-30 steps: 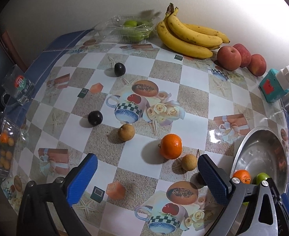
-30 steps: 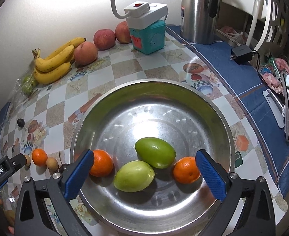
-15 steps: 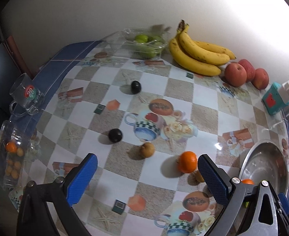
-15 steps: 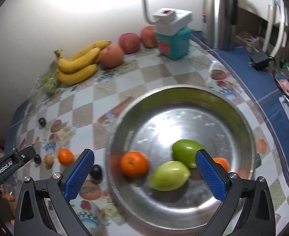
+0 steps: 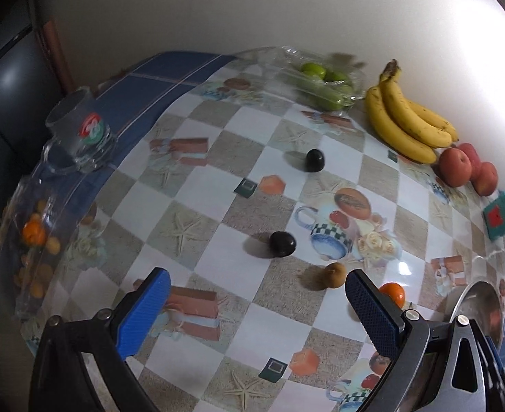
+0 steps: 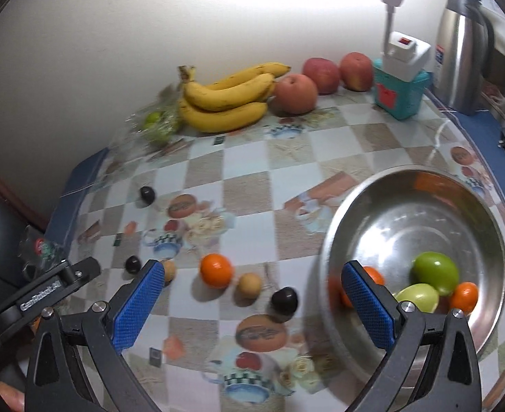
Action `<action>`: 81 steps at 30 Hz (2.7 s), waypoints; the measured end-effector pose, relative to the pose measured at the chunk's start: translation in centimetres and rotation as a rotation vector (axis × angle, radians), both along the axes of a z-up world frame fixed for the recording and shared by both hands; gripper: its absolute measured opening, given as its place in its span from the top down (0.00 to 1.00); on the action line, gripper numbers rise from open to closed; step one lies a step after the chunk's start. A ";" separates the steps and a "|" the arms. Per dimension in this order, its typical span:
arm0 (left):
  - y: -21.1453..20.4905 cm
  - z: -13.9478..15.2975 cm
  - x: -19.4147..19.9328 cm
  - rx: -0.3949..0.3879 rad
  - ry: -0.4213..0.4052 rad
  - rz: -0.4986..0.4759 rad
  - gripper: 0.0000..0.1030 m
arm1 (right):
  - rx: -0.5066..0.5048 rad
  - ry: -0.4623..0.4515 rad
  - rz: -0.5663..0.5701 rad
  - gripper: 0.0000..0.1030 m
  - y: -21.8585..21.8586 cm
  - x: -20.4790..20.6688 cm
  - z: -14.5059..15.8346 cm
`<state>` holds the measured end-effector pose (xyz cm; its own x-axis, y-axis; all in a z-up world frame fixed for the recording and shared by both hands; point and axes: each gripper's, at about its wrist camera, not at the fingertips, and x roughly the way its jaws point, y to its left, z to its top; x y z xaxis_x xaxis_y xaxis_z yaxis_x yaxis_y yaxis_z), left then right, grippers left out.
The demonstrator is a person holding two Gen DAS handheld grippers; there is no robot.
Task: Organize fruits
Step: 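Withdraw both open tools from the bowl toward the fruits on the table, then move the right tool over a dark cherry while the left tool approaches a mandarin orange, then grasp the dark cherry with the right tool while the left tool grasps the mandarin orange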
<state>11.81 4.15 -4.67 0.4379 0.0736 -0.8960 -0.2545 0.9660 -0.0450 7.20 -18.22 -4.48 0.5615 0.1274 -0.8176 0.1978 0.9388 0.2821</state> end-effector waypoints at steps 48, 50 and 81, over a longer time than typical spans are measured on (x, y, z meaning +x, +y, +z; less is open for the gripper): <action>-5.8 -4.9 2.1 -0.192 0.175 -0.132 0.00 | -0.118 0.255 0.107 0.67 0.7 1.7 -6.8; -5.8 -4.9 2.1 -0.193 0.174 -0.133 0.00 | -0.143 0.257 0.113 0.68 1.0 1.8 -6.8; -5.4 -5.0 2.3 -0.230 0.175 -0.117 0.00 | -0.051 0.252 0.048 0.75 -0.3 1.1 -6.0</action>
<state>14.14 -1.24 -9.66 0.2694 -0.1819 -0.9457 -0.1653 0.9587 -0.2315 8.32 -18.55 -10.47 0.3332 0.1042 -0.9371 0.2104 0.9606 0.1817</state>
